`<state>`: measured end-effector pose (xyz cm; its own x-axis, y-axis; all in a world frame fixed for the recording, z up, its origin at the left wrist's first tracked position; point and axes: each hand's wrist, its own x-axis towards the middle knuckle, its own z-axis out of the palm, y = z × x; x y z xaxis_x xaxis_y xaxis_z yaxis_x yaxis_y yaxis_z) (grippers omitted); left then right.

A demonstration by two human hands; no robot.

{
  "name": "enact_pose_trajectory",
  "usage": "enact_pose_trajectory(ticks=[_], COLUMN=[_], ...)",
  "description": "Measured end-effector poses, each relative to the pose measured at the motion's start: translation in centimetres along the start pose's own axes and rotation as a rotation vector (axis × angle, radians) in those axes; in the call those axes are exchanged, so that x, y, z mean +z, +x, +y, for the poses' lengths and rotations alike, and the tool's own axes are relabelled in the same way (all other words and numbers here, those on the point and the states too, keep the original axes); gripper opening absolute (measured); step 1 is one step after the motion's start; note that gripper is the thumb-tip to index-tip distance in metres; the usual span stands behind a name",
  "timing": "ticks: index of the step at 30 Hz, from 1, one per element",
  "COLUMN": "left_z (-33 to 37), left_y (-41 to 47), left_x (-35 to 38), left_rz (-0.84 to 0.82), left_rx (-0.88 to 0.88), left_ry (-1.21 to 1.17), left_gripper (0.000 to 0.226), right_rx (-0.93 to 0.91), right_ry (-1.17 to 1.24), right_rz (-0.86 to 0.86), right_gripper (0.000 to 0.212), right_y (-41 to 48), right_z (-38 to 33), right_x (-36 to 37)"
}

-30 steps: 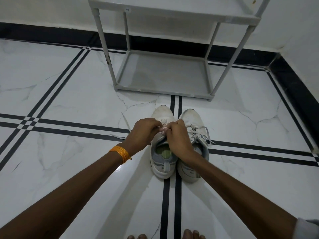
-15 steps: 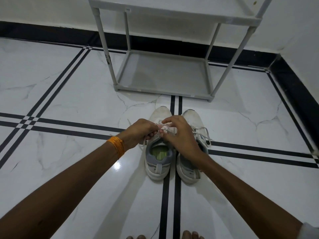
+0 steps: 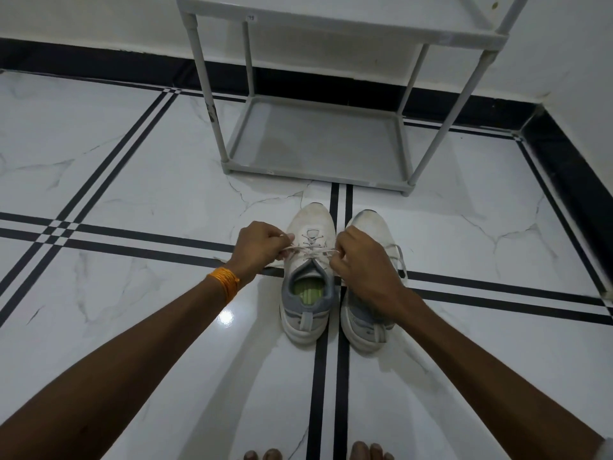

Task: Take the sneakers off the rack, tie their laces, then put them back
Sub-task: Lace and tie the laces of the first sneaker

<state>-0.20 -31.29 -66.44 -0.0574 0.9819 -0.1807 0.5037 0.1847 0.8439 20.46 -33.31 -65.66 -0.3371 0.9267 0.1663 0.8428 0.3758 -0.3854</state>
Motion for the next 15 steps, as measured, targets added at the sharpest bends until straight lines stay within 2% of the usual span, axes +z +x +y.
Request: enact_pose_trajectory(ticks=[3, 7, 12, 15], left_z=[-1.6, -2.1, -1.9, -1.3], left_y=[-0.6, -1.2, -1.1, -0.9], left_x=[0.0, 0.5, -0.3, 0.1], left_rz=[0.024, 0.036, 0.049, 0.102], left_rx=[0.084, 0.234, 0.244, 0.192], left_ry=[0.130, 0.217, 0.114, 0.176], left_gripper=[0.032, 0.027, 0.016, 0.021], right_rx=[0.041, 0.181, 0.282, 0.298], right_ry=[-0.115, 0.010, 0.239, 0.124], right_rz=[-0.109, -0.084, -0.008, -0.037], right_gripper=[0.009, 0.018, 0.023, 0.021], right_y=[-1.5, -0.8, -0.5, -0.2], right_z=[1.3, 0.5, 0.0, -0.1], right_x=[0.6, 0.4, 0.5, 0.6])
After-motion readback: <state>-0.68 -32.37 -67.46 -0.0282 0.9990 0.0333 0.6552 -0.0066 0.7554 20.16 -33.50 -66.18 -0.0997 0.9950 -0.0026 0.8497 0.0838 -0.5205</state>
